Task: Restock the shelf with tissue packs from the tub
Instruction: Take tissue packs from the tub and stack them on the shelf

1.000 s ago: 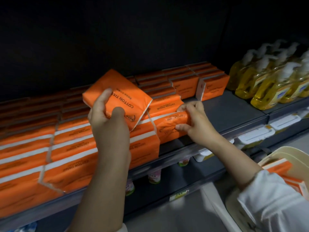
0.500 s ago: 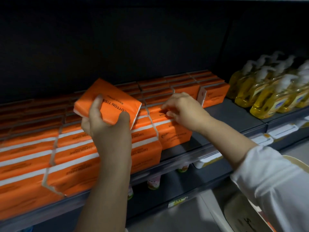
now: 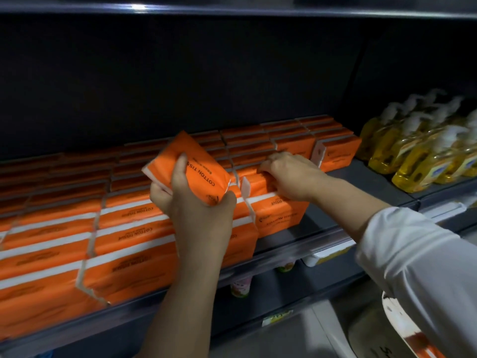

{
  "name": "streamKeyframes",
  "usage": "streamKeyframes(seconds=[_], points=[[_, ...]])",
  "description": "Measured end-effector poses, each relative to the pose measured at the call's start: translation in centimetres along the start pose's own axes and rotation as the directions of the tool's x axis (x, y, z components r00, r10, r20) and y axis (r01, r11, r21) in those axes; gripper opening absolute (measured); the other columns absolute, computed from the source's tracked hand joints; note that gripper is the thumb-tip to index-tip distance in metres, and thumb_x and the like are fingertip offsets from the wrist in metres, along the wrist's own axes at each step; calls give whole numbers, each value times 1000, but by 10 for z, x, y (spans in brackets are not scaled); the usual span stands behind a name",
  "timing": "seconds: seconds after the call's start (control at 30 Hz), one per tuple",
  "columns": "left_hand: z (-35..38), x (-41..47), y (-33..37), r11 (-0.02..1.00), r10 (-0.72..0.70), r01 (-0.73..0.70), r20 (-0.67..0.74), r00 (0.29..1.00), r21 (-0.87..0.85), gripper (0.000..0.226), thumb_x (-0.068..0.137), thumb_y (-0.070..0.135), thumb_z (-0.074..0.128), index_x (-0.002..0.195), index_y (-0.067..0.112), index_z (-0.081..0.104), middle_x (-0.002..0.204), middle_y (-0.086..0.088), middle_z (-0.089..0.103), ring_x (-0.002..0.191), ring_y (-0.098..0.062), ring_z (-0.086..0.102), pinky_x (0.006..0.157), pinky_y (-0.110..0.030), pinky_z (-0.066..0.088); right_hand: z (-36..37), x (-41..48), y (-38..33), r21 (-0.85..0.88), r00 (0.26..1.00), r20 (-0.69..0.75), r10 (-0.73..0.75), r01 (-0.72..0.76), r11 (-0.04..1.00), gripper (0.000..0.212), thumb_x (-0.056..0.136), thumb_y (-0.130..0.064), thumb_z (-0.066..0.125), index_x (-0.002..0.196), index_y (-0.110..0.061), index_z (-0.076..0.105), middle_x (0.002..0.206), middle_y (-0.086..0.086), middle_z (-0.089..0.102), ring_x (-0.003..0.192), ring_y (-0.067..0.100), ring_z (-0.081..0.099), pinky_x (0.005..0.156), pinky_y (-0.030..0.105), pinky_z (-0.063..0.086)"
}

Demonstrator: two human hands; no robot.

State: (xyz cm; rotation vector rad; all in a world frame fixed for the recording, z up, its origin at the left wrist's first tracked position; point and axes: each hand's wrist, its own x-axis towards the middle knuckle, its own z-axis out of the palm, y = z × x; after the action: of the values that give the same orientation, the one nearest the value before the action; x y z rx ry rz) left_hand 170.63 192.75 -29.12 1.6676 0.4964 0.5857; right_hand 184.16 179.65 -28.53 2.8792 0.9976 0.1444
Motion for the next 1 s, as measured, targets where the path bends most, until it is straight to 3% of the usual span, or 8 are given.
streamKeyframes(seconds=[0.13, 0.27, 0.37, 0.47, 0.6, 0.67, 0.87, 1.0], points=[[0, 0, 0, 1000, 15, -15, 1, 1000, 7, 86, 75, 8, 74, 140, 41, 29, 148, 6, 5, 82, 20, 35, 52, 7, 33, -10, -5, 22, 190, 992, -42, 122, -112, 975, 42, 83, -17, 62, 124, -19, 55, 125, 10, 59, 118, 30, 52, 95, 38, 43], [0, -1, 2, 1000, 13, -13, -1, 1000, 17, 85, 75, 13, 75, 138, 46, 28, 147, 10, 5, 82, 19, 36, 50, 5, 34, -30, -25, 51, 553, 933, -180, 310, -164, 817, 44, 83, -9, 67, 126, -8, 55, 122, 13, 60, 112, 27, 57, 92, 28, 42], [2, -2, 2, 999, 33, -33, -3, 999, 20, 84, 76, 15, 75, 137, 47, 28, 147, 9, 6, 94, 7, 41, 57, 0, 34, -32, -44, 62, 827, 872, -187, 453, -109, 551, 34, 86, -5, 63, 119, -11, 55, 111, 13, 63, 96, 21, 60, 84, 34, 49], [4, -4, 3, 998, 57, -57, 2, 998, 23, 83, 75, 16, 76, 138, 44, 29, 148, 7, 5, 107, -3, 39, 65, -3, 33, -22, -60, 55, 979, 806, -130, 578, 11, 206, 15, 92, -6, 54, 103, -17, 55, 94, 1, 64, 76, 5, 65, 64, 20, 50], [5, -7, 5, 994, 98, -98, 4, 995, 43, 83, 73, 18, 77, 136, 45, 31, 149, 6, 6, 105, -3, 40, 74, -10, 38, -14, -79, 33, 910, 780, 134, 611, 148, -388, 10, 96, -10, 47, 95, -20, 52, 71, -7, 69, 63, 3, 67, 59, 28, 56], [6, -7, 5, 994, 105, -105, 6, 994, 42, 83, 73, 17, 77, 136, 45, 32, 149, 6, 6, 106, -3, 39, 73, -8, 37, -5, -93, 25, 805, 802, 219, 557, 174, -567, 11, 95, -12, 47, 97, -21, 54, 81, -4, 73, 74, 8, 70, 69, 32, 60], [7, -10, 8, 994, 101, -102, 22, 995, 27, 84, 73, 13, 77, 137, 45, 32, 148, 6, 7, 103, 1, 36, 57, 3, 34, 49, -136, -24, 611, 811, 428, 399, 66, -789, 29, 73, -10, 63, 101, -14, 55, 89, 10, 65, 72, 21, 62, 59, 30, 59], [9, -12, 10, 991, 129, -131, 64, 990, 39, 85, 72, 11, 78, 137, 43, 33, 149, 3, 6, 112, -4, 35, 56, 10, 31, 65, -136, -44, 580, 764, 530, 367, -11, -814, 13, 94, -1, 46, 93, -14, 51, 72, 5, 69, 60, 15, 67, 53, 29, 57]])
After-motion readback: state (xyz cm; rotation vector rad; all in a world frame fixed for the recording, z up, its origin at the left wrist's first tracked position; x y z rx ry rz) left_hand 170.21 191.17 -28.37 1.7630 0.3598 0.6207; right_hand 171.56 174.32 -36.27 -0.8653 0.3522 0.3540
